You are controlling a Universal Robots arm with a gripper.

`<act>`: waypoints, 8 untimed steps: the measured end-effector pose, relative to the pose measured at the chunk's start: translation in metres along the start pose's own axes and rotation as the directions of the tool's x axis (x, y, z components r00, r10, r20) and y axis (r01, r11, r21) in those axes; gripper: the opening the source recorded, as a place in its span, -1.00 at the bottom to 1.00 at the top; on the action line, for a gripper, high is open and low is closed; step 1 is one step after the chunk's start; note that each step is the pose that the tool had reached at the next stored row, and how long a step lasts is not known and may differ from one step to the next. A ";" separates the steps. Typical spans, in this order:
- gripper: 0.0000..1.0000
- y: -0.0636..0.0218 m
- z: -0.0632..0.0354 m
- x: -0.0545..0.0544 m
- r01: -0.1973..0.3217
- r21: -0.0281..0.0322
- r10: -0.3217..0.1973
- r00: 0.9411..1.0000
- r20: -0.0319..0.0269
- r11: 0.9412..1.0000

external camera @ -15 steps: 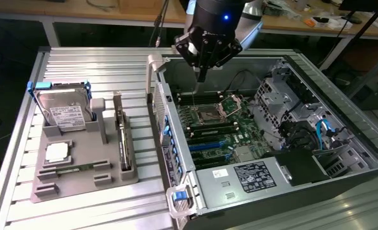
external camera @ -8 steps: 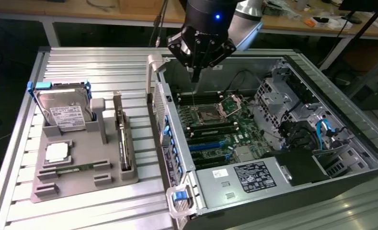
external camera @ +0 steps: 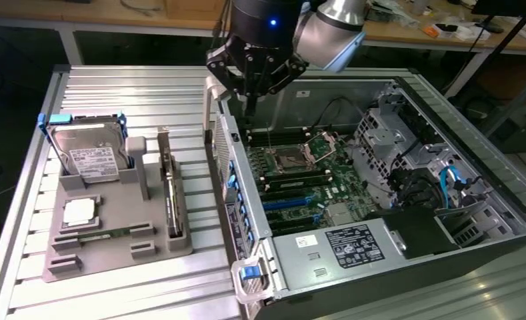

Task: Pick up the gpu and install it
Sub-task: 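Reach for the gpu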

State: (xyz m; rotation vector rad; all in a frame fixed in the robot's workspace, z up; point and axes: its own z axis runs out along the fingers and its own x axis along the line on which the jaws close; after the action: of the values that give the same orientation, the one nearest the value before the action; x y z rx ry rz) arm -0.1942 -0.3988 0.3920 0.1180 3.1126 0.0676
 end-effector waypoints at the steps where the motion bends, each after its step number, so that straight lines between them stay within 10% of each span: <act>1: -0.79 -0.0003 0.0000 0.004 0.000 0.000 0.000 1.000 0.000 1.000; 8: -0.79 -0.0025 0.0004 0.033 0.000 0.000 0.000 1.000 0.000 1.000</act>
State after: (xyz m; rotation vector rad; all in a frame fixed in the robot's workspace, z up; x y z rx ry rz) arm -0.2276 -0.3988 0.3906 0.1182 3.1125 0.0677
